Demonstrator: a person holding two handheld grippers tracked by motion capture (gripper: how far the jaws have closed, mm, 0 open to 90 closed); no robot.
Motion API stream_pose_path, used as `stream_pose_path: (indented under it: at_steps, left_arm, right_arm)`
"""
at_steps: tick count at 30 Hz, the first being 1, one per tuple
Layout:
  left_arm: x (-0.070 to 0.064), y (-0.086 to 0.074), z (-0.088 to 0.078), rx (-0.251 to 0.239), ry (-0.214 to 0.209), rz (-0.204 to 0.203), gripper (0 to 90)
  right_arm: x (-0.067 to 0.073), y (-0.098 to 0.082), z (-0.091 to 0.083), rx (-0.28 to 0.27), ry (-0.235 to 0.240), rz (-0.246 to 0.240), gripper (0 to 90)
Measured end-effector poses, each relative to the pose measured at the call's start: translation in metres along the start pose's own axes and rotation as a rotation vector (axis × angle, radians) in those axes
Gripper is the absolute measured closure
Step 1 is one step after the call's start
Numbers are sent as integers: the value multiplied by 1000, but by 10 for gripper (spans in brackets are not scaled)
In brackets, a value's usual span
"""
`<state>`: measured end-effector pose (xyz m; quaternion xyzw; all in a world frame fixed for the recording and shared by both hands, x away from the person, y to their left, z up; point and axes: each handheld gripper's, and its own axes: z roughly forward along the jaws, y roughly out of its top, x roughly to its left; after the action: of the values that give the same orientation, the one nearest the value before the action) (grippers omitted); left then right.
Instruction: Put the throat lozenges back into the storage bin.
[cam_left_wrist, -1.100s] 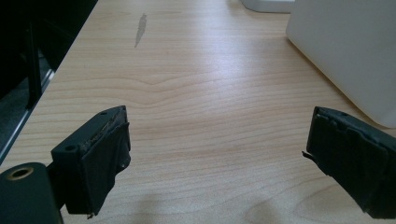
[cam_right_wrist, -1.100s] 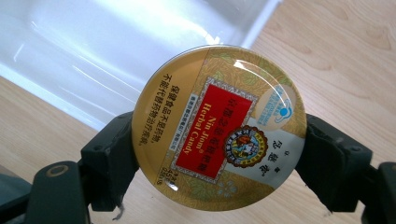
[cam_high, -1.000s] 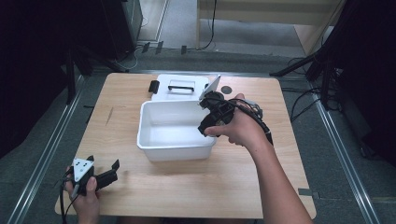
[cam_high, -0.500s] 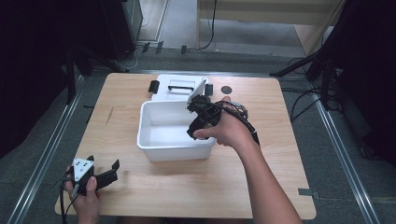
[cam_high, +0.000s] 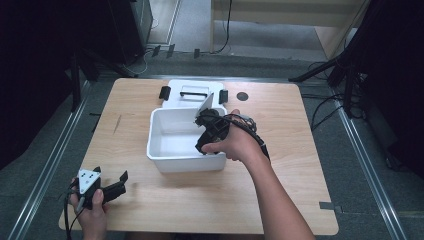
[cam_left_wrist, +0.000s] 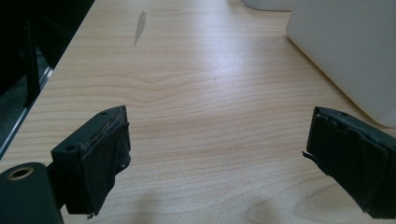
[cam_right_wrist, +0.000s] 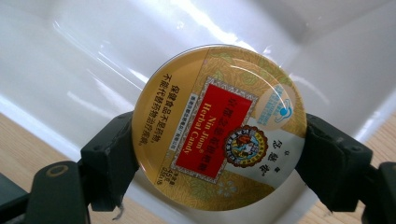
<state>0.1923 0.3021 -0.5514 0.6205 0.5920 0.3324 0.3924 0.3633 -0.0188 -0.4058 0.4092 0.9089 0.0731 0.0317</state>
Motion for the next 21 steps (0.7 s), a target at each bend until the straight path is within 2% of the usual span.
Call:
stream_pose_path:
  at_steps: [12, 21]
  left_arm:
    - [0, 0, 0, -1, 0, -5, 66]
    - [0, 0, 0, 0, -1, -8, 66]
  right_arm:
    - [2, 2, 23, 17, -28, -15, 194]
    - [2, 2, 23, 8, -30, -16, 177]
